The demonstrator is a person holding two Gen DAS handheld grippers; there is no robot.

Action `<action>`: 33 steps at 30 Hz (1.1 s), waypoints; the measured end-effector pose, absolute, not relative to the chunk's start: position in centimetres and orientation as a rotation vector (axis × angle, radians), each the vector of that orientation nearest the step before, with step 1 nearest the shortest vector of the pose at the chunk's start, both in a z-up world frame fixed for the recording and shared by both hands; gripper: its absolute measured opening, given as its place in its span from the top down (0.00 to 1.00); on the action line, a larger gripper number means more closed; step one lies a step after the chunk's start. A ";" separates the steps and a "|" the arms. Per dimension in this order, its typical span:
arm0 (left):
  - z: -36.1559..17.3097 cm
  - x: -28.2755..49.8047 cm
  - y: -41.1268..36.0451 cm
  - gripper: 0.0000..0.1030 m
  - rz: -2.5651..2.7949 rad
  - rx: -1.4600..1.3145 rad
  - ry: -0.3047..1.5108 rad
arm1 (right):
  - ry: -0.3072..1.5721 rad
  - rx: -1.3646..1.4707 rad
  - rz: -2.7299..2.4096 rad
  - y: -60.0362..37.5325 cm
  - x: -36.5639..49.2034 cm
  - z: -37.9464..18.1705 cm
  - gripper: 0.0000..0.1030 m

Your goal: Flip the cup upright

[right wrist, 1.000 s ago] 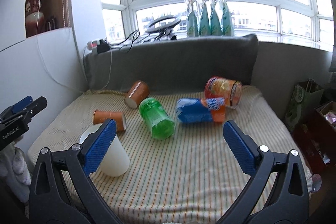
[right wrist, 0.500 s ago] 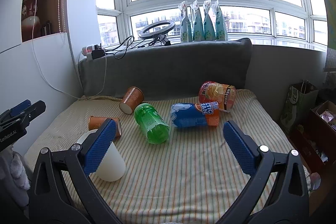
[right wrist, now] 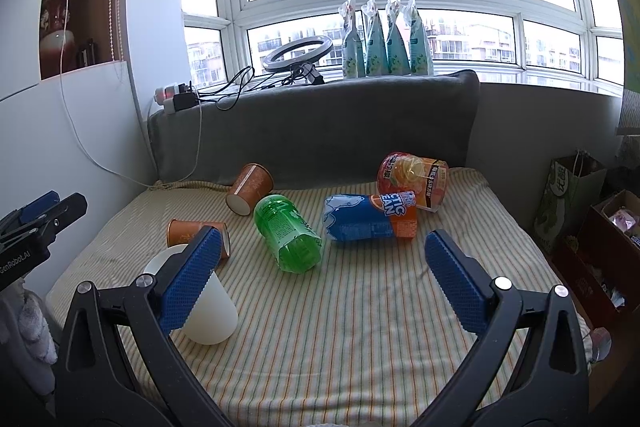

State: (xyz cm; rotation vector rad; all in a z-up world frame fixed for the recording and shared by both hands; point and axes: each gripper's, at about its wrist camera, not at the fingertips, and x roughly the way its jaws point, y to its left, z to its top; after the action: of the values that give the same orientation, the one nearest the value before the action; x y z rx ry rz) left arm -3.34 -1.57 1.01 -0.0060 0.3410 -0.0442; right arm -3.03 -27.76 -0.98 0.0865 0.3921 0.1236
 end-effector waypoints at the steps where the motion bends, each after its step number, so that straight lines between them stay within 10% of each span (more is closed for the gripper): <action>1: 1.0 -3.4 -1.6 0.18 -0.044 -0.005 0.340 | 0.393 0.087 0.123 -27.8 -3.0 -1.0 0.00; 33: 0.9 -3.1 -1.6 0.18 -0.048 -0.003 0.346 | 0.408 0.087 0.125 -27.5 -2.8 -1.9 0.00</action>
State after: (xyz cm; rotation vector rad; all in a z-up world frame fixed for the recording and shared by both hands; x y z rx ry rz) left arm -3.12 -1.56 0.90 -0.0033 0.3458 -0.0483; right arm -2.78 -27.53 -1.90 0.0870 0.4080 0.1249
